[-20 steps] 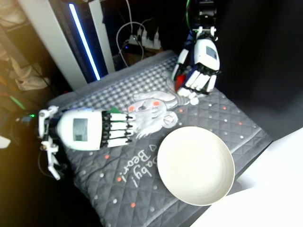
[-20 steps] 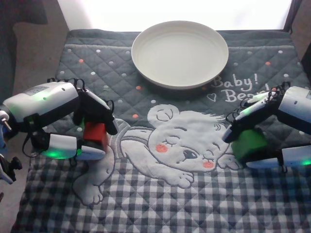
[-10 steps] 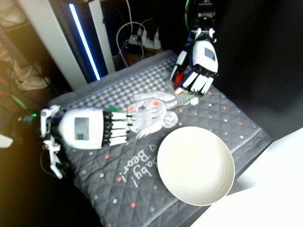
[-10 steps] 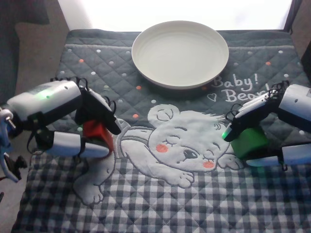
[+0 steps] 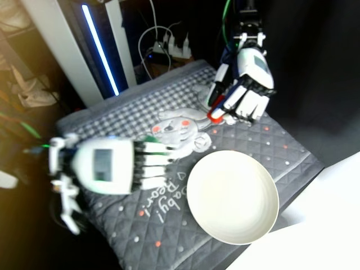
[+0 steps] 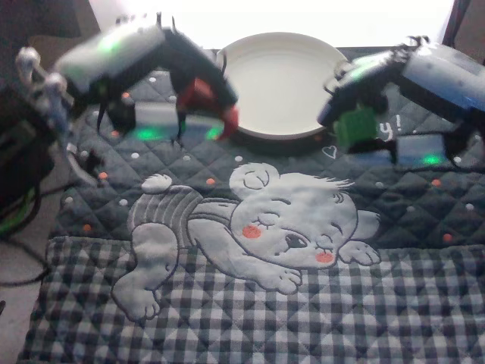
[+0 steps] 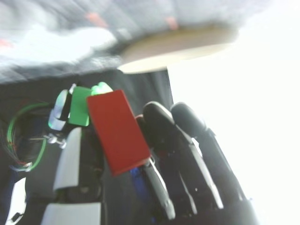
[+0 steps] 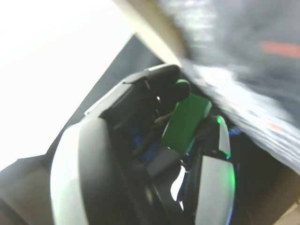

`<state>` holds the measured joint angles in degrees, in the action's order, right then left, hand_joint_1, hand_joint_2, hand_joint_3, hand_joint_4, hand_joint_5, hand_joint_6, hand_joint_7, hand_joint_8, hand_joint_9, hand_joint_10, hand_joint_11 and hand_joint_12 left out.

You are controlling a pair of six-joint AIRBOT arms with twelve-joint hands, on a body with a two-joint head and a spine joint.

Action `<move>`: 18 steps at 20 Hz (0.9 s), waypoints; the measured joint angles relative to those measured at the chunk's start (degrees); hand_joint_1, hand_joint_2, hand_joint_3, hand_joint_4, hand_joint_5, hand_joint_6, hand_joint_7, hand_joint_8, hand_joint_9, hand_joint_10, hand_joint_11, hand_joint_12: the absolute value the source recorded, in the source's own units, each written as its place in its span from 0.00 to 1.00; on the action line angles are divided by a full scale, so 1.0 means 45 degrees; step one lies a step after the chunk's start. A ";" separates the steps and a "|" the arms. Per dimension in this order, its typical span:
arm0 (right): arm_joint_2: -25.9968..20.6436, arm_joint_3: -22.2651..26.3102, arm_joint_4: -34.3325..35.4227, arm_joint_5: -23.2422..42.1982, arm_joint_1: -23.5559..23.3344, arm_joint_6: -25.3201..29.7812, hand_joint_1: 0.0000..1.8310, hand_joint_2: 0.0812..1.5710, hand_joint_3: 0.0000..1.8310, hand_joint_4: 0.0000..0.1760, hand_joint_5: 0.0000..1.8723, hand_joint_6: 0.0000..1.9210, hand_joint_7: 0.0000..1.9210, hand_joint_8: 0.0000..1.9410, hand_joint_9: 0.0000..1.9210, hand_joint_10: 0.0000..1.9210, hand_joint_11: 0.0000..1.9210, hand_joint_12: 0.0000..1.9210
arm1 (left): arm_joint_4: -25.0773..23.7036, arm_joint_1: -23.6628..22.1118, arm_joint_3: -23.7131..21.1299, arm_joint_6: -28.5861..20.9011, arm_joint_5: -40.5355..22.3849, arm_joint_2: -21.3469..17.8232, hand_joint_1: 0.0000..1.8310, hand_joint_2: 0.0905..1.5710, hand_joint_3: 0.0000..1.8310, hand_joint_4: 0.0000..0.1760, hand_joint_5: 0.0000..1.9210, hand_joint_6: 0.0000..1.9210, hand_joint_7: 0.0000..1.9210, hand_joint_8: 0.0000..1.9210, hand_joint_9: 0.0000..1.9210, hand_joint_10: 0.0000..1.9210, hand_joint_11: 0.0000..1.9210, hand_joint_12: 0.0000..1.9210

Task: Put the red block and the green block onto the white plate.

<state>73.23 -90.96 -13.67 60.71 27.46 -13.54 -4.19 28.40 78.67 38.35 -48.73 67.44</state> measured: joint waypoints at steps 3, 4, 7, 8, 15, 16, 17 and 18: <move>0.1151 -0.1467 0.0034 -0.0869 -0.1171 -0.0019 0.69 0.68 0.00 0.00 0.65 0.25 0.47 0.65 0.36 0.78 0.28 1.00 | 0.0058 -0.1093 0.1161 -0.0015 0.0155 0.0908 0.69 0.65 0.00 0.00 0.56 0.37 0.62 0.39 0.64 0.23 0.54 0.51; 0.1428 -0.1855 0.0112 -0.1175 -0.1472 -0.0024 0.66 0.62 0.00 0.00 0.51 0.18 0.36 0.59 0.31 0.81 0.26 1.00 | 0.0078 -0.1370 0.1545 -0.0010 0.0340 0.1258 0.69 0.65 0.00 0.00 0.56 0.37 0.62 0.40 0.65 0.20 0.52 0.54; 0.2293 -0.3162 0.0355 -0.1821 -0.2191 -0.0044 0.61 0.65 0.00 0.00 0.30 0.23 0.26 0.54 0.32 0.72 0.34 0.94 | 0.0024 -0.2195 0.3478 -0.0019 0.1647 0.2963 0.68 0.68 0.00 0.00 0.51 0.44 0.55 0.52 0.62 0.15 0.43 0.61; 0.2492 -0.3415 0.0520 -0.2132 -0.2273 -0.0228 0.56 0.63 0.00 0.00 0.39 0.19 0.27 0.66 0.29 0.75 0.32 0.91 | 0.0063 -0.2395 0.4138 -0.0073 0.2249 0.3487 0.65 0.65 0.00 0.00 0.43 0.17 0.45 0.23 0.51 0.08 0.31 0.57; 0.2482 -0.3021 0.0884 -0.2987 -0.2419 -0.0811 0.40 0.60 0.00 0.95 0.06 0.00 0.07 0.00 0.08 0.02 0.00 0.34 | 0.0238 -0.2147 0.4051 -0.0126 0.3483 0.3313 0.52 0.58 0.00 0.04 0.13 0.00 0.14 0.00 0.16 0.00 0.01 0.52; 0.2429 -0.2628 0.0753 -0.3007 -0.2419 -0.0816 0.39 0.58 0.00 0.98 0.06 0.00 0.08 0.00 0.09 0.01 0.00 0.37 | 0.0330 -0.1860 0.3502 -0.0117 0.3215 0.2871 0.51 0.58 0.00 0.00 0.13 0.00 0.14 0.00 0.16 0.00 0.01 0.50; 0.2176 -0.2098 0.0500 -0.3021 -0.2414 -0.0816 0.38 0.57 0.00 1.00 0.07 0.00 0.11 0.00 0.12 0.02 0.00 0.40 | 0.0359 -0.1501 0.2856 -0.0112 0.2871 0.2302 0.51 0.58 0.00 0.04 0.13 0.00 0.14 0.00 0.17 0.00 0.00 0.50; 0.1666 -0.1409 -0.0097 -0.2667 -0.2404 -0.0792 0.36 0.54 0.00 1.00 0.12 0.01 0.13 0.00 0.12 0.01 0.00 0.37 | 0.0369 -0.1059 0.2059 -0.0117 0.2433 0.1632 0.51 0.58 0.00 0.14 0.12 0.00 0.13 0.00 0.17 0.00 0.00 0.49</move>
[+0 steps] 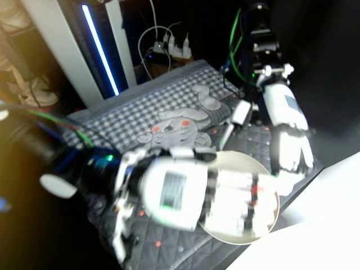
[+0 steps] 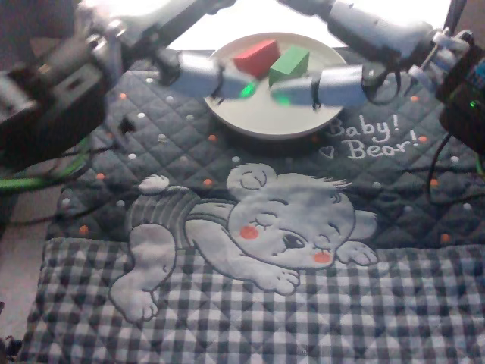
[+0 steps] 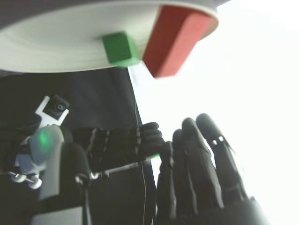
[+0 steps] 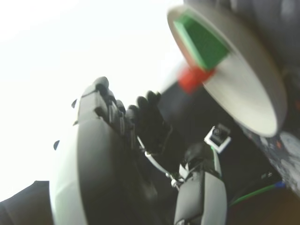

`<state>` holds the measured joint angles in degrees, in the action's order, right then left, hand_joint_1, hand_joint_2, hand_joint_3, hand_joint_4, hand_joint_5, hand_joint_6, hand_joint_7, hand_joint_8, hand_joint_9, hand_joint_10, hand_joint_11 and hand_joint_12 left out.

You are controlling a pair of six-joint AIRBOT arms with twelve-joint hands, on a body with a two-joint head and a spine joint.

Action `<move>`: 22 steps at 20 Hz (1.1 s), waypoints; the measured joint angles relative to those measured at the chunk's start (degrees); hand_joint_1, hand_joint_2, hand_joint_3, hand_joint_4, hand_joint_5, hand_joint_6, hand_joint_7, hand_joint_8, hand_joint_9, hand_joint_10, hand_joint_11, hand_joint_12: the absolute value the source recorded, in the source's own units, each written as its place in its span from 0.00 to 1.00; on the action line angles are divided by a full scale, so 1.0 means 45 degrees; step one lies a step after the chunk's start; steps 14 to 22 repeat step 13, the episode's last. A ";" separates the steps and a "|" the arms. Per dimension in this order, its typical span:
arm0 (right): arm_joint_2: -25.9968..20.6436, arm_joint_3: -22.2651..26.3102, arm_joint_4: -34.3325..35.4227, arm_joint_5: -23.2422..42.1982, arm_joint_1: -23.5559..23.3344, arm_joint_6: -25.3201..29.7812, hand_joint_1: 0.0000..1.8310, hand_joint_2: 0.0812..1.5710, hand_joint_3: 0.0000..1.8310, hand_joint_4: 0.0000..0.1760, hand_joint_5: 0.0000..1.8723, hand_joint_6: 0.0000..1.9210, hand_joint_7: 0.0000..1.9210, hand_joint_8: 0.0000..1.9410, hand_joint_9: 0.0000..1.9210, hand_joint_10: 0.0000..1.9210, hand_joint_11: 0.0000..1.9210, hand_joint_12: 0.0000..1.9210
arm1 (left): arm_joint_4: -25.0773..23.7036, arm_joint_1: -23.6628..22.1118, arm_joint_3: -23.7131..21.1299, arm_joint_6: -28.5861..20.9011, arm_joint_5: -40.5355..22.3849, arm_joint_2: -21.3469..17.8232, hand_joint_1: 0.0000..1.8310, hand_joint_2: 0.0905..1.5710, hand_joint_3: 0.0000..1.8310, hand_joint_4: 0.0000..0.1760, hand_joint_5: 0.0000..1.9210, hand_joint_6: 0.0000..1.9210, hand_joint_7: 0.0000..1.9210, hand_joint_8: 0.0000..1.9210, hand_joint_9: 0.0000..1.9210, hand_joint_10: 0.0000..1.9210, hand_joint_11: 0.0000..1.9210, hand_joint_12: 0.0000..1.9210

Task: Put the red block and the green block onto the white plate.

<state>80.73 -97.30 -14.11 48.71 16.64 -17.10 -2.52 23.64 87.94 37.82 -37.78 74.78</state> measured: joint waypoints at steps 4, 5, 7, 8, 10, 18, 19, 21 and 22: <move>-0.2103 0.2132 0.1117 0.3075 0.1894 0.0049 0.36 0.54 0.00 1.00 0.05 0.00 0.09 0.00 0.08 0.00 0.00 0.43 | 0.0748 0.2045 -0.2569 0.0005 -0.2749 -0.2356 0.51 0.60 0.00 0.17 0.09 0.00 0.10 0.00 0.14 0.00 0.00 0.46; -0.2540 0.2618 0.1729 0.3580 0.2871 0.0049 0.42 0.55 0.00 1.00 0.04 0.00 0.09 0.00 0.08 0.00 0.00 0.39 | 0.1195 0.2715 -0.3094 0.0024 -0.3575 -0.2885 0.51 0.62 0.01 0.15 0.06 0.00 0.07 0.00 0.13 0.00 0.00 0.44; -0.3293 0.3706 0.2560 0.4405 0.4430 0.0015 0.32 0.59 0.00 0.76 0.01 0.00 0.09 0.00 0.10 0.00 0.00 0.39 | 0.1826 0.3978 -0.4323 0.0078 -0.5173 -0.3798 0.51 0.62 0.00 0.00 0.03 0.00 0.06 0.00 0.11 0.00 0.00 0.47; -0.3696 0.4279 0.2778 0.5144 0.5134 -0.0019 0.32 0.59 0.00 0.75 0.03 0.01 0.11 0.01 0.11 0.01 0.00 0.39 | 0.1943 0.4687 -0.5022 0.0155 -0.6135 -0.4231 0.53 0.60 0.00 0.04 0.04 0.00 0.08 0.00 0.12 0.00 0.00 0.49; -0.4158 0.5042 0.3439 0.7053 0.6460 -0.0010 0.28 0.60 0.00 0.66 0.04 0.00 0.11 0.00 0.14 0.01 0.00 0.46 | 0.2142 0.6256 -0.6115 0.0602 -0.7917 -0.4852 0.48 0.60 0.00 0.15 0.06 0.00 0.09 0.00 0.12 0.00 0.00 0.54; -0.4352 0.5804 0.4289 0.8364 0.7932 -0.0019 0.26 0.65 0.00 0.57 0.08 0.00 0.15 0.00 0.16 0.00 0.05 0.44 | 0.3269 0.7718 -0.7019 0.0651 -0.9675 -0.5217 0.24 0.72 0.02 0.02 0.04 0.00 0.03 0.00 0.06 0.00 0.00 0.55; -0.4352 0.5804 0.4289 0.8364 0.7932 -0.0019 0.26 0.65 0.00 0.57 0.08 0.00 0.15 0.00 0.16 0.00 0.05 0.44 | 0.3269 0.7718 -0.7019 0.0651 -0.9675 -0.5217 0.24 0.72 0.02 0.02 0.04 0.00 0.03 0.00 0.06 0.00 0.00 0.55; -0.4352 0.5804 0.4289 0.8364 0.7932 -0.0019 0.26 0.65 0.00 0.57 0.08 0.00 0.15 0.00 0.16 0.00 0.05 0.44 | 0.3269 0.7718 -0.7019 0.0651 -0.9675 -0.5217 0.24 0.72 0.02 0.02 0.04 0.00 0.03 0.00 0.06 0.00 0.00 0.55; -0.4352 0.5804 0.4289 0.8364 0.7932 -0.0019 0.26 0.65 0.00 0.57 0.08 0.00 0.15 0.00 0.16 0.00 0.05 0.44 | 0.3269 0.7718 -0.7019 0.0651 -0.9675 -0.5217 0.24 0.72 0.02 0.02 0.04 0.00 0.03 0.00 0.06 0.00 0.00 0.55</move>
